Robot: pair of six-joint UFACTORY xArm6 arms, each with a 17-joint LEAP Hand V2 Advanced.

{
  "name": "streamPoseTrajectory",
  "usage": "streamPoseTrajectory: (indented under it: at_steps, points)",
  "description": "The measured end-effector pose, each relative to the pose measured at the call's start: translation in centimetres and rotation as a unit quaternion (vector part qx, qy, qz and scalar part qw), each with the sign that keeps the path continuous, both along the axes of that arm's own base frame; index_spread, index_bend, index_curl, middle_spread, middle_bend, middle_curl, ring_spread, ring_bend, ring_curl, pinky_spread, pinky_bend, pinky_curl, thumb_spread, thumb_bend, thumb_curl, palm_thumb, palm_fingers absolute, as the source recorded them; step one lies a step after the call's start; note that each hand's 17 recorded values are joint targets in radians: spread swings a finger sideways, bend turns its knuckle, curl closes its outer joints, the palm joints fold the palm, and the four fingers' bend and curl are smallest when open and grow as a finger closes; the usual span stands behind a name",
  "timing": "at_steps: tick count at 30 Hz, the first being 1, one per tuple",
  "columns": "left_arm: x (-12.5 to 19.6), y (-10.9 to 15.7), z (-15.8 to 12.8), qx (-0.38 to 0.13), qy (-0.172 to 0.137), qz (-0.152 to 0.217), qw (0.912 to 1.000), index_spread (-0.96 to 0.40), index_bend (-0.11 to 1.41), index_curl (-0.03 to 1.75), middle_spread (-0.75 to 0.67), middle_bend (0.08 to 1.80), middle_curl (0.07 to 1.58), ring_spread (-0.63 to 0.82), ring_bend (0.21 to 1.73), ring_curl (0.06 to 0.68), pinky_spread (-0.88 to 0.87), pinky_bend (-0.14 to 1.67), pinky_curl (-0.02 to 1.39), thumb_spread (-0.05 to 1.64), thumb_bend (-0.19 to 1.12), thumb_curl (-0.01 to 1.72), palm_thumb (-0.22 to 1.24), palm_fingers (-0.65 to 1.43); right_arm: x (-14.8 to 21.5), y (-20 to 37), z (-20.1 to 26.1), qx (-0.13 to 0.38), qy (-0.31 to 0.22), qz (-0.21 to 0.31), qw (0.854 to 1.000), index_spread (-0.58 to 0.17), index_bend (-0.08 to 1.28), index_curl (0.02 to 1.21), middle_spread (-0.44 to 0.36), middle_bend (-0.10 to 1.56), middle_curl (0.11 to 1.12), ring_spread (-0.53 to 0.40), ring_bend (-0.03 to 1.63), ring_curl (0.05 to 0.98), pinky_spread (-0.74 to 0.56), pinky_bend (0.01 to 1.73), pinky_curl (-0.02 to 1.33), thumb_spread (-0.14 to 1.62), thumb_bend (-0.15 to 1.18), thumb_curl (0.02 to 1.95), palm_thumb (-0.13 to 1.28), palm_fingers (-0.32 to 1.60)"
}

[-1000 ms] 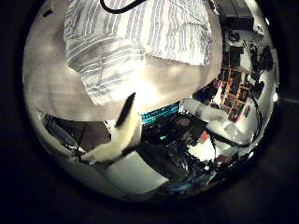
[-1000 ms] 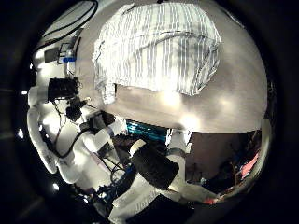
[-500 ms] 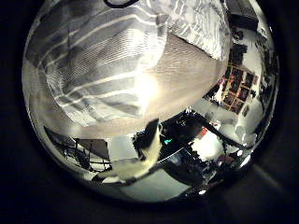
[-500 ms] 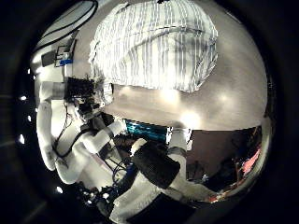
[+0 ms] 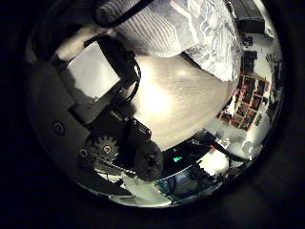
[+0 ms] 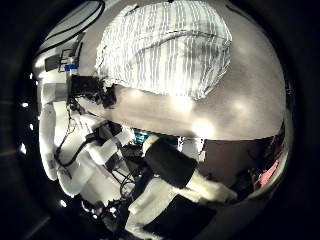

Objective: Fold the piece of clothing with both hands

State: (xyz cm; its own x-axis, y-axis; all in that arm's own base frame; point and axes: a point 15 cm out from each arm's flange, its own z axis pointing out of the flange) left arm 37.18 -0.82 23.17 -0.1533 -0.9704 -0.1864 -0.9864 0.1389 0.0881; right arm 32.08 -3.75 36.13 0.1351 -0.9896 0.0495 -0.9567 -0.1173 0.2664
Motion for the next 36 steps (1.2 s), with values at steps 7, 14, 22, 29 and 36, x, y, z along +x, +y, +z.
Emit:
streamPoseTrajectory:
  at_steps: [7, 14, 22, 29, 36]
  points:
    - [0.1, -1.5, 4.9, -0.005, 0.017, -0.012, 0.9998, -0.55, 0.58, 0.78, -0.47, 0.99, 0.9, -0.44, 1.42, 0.522, -0.54, 1.21, 0.72, 1.02, 0.06, 0.56, 0.87, 1.01, 0.2, 0.4, -4.3, 0.003, 0.04, 0.007, 0.999, -0.372, 0.13, 0.19, -0.147, 0.27, 0.38, -0.156, 0.82, 0.413, -0.07, 0.63, 0.39, 1.26, -0.02, 0.26, 0.35, 0.41]
    - [-0.5, -2.4, 6.5, 0.003, 0.064, -0.022, 0.9977, -0.62, 0.58, 0.93, -0.52, 1.0, 0.97, -0.44, 1.47, 0.537, -0.56, 1.24, 0.75, 1.03, 0.02, 0.59, 0.88, 0.95, -0.4, 3.1, -13.5, 0.024, 0.061, 0.021, 0.998, -0.314, 0.13, 0.18, -0.15, 0.37, 0.42, -0.239, 0.97, 0.467, -0.29, 0.8, 0.41, 1.22, -0.01, 0.28, 0.37, 0.47]
    - [0.0, -2.6, 8.3, 0.003, 0.059, -0.02, 0.9981, -0.67, 0.54, 1.08, -0.55, 1.01, 1.03, -0.43, 1.51, 0.542, -0.57, 1.27, 0.77, 1.05, -0.01, 0.62, 0.89, 0.92, -0.4, 5.0, -18.0, 0.033, 0.04, 0.027, 0.998, -0.262, 0.24, 0.28, -0.102, 0.42, 0.44, -0.18, 0.79, 0.436, -0.07, 0.61, 0.35, 1.16, -0.02, 0.3, 0.37, 0.23]
    - [0.4, -3.3, 10.0, 0.004, 0.062, -0.023, 0.9978, -0.7, 0.5, 1.18, -0.57, 1.0, 1.07, -0.42, 1.51, 0.538, -0.58, 1.27, 0.78, 1.05, -0.01, 0.63, 0.89, 0.91, 0.1, 5.4, -20.0, 0.029, 0.026, 0.018, 0.999, -0.241, 0.21, 0.32, -0.074, 0.38, 0.43, -0.146, 0.75, 0.41, 0.02, 0.59, 0.32, 1.11, -0.02, 0.31, 0.38, 0.26]
    - [0.0, -3.4, 11.0, 0.002, 0.071, -0.023, 0.9972, -0.71, 0.45, 1.26, -0.58, 0.98, 1.09, -0.42, 1.51, 0.532, -0.58, 1.26, 0.79, 1.05, -0.01, 0.64, 0.88, 0.92, 2.9, 5.7, -19.2, 0.022, -0.032, 0.003, 0.999, -0.374, 0.27, 0.36, -0.229, 0.57, 0.52, -0.285, 0.93, 0.443, -0.36, 0.8, 0.32, 1.09, 0.11, 0.4, 0.77, 1.01]
